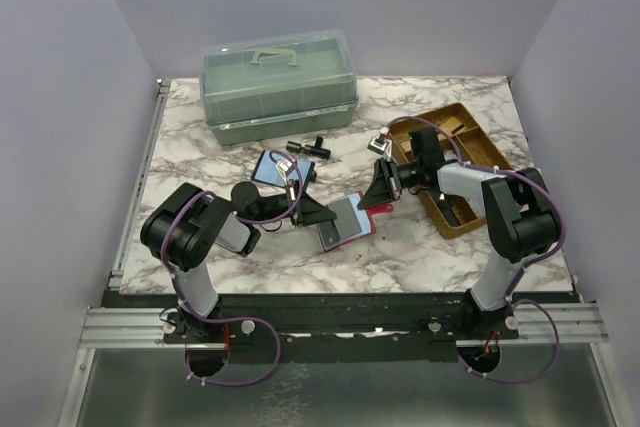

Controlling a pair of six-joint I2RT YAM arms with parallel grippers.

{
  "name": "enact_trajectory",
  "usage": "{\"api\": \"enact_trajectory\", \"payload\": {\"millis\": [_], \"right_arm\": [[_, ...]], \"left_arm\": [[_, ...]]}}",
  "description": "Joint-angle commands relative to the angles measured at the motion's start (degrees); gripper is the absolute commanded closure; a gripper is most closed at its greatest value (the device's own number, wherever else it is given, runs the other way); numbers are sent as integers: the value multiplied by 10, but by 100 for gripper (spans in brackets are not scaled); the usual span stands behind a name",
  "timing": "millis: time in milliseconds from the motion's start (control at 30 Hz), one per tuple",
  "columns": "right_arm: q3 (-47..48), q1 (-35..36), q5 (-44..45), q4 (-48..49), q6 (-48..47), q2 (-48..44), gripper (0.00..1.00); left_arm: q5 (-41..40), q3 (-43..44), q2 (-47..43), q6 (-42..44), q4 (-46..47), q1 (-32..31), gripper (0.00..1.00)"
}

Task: Take the credit cards out of the card holder
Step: Remove the credit card from the card holder.

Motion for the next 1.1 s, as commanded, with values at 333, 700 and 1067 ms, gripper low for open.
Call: {"api": "enact_trajectory", "payload": {"millis": [333, 700, 1067], "right_arm": [[-18, -7, -39, 63, 47, -6, 100], [-23, -7, -45, 84, 67, -6, 100], [-24, -7, -46, 94, 77, -9, 100]], "left_arm": [[29, -11, 14, -31, 100, 14, 99], [37, 6, 10, -46, 100, 14, 86], [51, 16, 15, -58, 100, 14, 100]]}}
